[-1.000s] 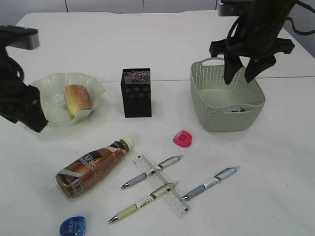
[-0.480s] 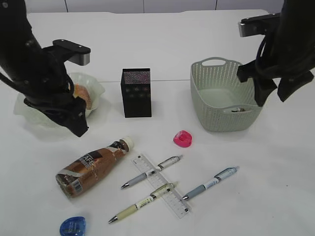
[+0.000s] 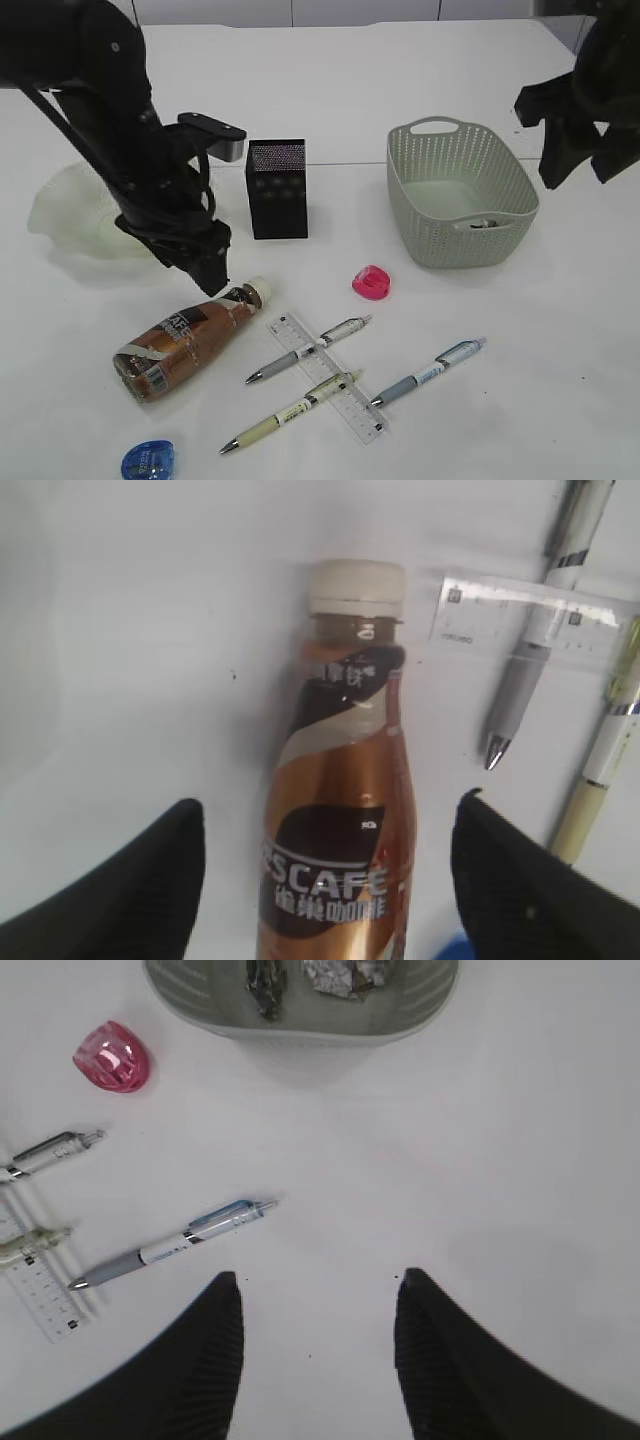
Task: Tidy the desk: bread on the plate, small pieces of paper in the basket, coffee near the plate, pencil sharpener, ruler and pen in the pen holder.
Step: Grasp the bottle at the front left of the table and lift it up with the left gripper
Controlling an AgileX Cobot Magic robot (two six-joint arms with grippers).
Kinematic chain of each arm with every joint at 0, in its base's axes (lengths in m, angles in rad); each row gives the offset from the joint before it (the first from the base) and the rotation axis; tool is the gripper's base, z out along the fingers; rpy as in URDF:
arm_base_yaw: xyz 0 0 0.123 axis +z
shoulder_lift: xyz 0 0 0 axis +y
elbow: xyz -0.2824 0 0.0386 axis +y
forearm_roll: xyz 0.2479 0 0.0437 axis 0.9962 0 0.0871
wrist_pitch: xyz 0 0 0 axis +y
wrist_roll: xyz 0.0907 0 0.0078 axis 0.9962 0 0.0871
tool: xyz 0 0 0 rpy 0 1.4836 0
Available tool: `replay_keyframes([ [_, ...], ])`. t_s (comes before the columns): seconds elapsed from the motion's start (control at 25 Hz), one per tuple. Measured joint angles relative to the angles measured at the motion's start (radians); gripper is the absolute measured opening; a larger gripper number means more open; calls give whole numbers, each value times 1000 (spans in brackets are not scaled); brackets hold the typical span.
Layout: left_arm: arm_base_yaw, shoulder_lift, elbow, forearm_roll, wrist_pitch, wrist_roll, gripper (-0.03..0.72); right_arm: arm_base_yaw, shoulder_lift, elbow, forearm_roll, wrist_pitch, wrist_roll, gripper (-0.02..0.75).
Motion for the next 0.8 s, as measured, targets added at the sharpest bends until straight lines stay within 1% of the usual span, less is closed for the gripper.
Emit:
replay_keyframes([
  [0.28, -13, 84, -25, -2, 20, 2, 563, 0, -57, 0, 1, 4, -2, 367],
  [0.8, -21, 169, -27, -9, 29, 13, 564, 0, -61, 2, 2, 6, -2, 366],
])
